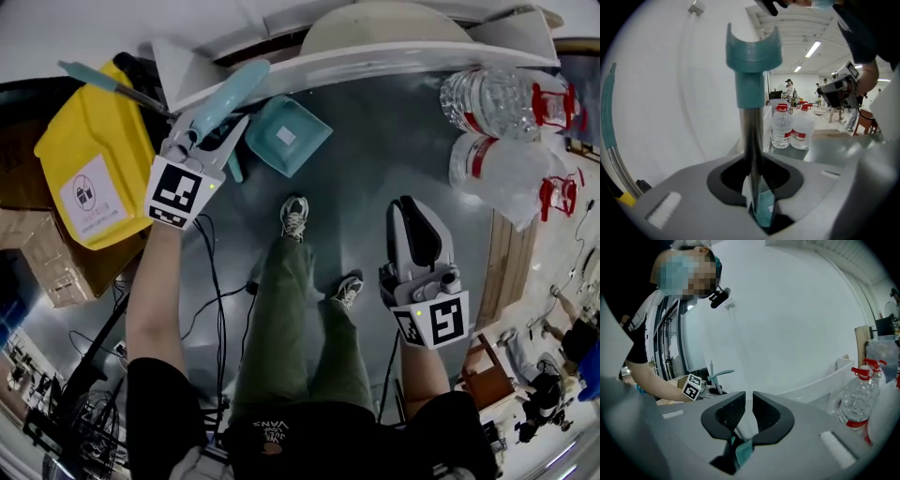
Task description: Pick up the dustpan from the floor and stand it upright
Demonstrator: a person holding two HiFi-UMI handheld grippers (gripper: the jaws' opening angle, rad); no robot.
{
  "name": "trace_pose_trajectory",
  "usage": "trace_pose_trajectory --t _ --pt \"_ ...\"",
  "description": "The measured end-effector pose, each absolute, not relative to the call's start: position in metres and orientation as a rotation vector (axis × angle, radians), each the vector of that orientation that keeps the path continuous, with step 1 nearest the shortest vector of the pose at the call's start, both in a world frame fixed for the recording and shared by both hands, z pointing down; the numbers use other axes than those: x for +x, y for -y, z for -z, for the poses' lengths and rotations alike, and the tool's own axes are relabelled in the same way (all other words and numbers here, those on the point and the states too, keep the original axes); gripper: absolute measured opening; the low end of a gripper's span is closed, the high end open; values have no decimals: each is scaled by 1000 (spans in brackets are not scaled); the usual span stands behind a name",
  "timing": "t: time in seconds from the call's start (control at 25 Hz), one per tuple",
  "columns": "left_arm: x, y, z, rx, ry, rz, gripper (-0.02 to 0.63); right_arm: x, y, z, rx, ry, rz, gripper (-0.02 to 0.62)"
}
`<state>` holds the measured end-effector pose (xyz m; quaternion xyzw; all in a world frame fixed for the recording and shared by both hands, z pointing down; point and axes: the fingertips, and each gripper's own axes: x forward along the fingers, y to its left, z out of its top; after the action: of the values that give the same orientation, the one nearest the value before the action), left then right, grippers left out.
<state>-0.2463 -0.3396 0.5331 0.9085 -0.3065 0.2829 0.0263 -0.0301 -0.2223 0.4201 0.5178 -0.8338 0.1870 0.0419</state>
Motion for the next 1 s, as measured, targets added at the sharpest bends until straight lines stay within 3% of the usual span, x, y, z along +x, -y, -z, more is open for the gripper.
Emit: trace_pose_trajectory --t 1.0 --pt "-194 312 -541 2657 1056 -911 144 16 169 -355 1603 2568 -487 51"
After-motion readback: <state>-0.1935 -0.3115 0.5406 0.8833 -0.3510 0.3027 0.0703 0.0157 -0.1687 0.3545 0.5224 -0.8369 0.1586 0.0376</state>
